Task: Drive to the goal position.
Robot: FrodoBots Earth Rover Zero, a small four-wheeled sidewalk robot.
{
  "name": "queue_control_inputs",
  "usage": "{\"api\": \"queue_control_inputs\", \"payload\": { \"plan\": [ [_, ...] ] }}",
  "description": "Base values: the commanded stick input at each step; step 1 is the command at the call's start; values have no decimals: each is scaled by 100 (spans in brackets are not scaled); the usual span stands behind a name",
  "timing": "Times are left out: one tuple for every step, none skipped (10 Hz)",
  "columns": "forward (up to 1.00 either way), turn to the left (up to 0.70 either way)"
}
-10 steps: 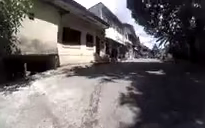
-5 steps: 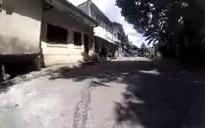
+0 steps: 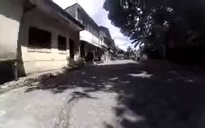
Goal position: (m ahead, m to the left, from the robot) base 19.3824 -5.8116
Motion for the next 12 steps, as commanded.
{"api": "queue_control_inputs", "payload": {
  "plan": [
    [85, 0],
    [85, 0],
    [85, 0],
    [85, 0],
    [85, 0],
    [85, 0],
    [85, 0],
    [85, 0],
    [85, 0],
    [85, 0],
    [85, 0],
    [85, 0]
  ]
}}
